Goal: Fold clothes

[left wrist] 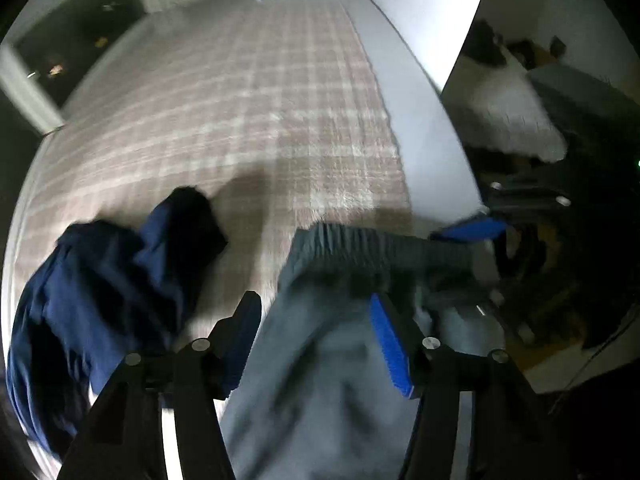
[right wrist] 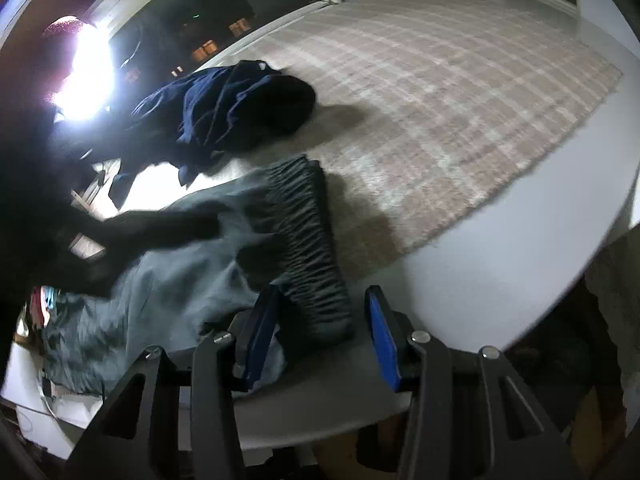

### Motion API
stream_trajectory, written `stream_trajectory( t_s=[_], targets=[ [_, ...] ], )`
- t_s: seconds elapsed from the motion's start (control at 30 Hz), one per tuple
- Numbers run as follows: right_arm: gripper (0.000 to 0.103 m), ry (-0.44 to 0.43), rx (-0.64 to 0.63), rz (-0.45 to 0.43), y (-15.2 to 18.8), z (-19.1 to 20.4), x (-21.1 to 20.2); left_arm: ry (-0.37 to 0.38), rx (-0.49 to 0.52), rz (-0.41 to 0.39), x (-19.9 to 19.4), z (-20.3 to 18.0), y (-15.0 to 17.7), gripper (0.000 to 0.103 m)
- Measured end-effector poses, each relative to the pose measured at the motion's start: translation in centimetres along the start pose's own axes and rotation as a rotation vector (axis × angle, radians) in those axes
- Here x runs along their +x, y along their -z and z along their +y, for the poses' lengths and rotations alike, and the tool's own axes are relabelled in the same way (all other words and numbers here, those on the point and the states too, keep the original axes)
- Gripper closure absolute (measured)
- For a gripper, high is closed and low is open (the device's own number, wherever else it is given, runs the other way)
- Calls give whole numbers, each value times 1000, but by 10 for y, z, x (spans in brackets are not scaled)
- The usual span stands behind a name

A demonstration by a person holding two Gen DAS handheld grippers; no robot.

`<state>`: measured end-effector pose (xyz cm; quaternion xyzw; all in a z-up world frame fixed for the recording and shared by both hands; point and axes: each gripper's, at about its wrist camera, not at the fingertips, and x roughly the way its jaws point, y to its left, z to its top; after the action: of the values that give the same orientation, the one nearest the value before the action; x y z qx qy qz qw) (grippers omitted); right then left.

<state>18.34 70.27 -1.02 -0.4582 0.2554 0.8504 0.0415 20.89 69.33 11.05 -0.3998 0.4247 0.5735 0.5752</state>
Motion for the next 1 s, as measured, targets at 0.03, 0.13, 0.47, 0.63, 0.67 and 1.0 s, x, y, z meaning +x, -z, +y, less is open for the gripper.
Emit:
stream_trajectory(
  t_s=[0.03, 0.13, 0.47, 0.63, 0.67, 1.0],
  targets=[
    [64, -3, -10, 1, 0, 3, 3, 12, 13, 15, 6, 3, -6, 45],
    [67, -16, -11, -16, 2, 4, 5, 82, 45, 63, 24, 8, -18, 37],
    [72, -31, -36, -58, 3, -3, -2, 240, 109, 54, 34, 11, -12, 71],
    [52, -31, -62, -86, -3, -8, -9, 240, 137, 11, 16, 6, -2, 86],
    [47, -36, -68, -90, -6, -10, -10, 236, 145, 0, 11, 4, 0, 86],
    [45, -262, -228, -35, -50, -19, 13, 225, 172, -55, -12, 7, 18, 87]
  ],
)
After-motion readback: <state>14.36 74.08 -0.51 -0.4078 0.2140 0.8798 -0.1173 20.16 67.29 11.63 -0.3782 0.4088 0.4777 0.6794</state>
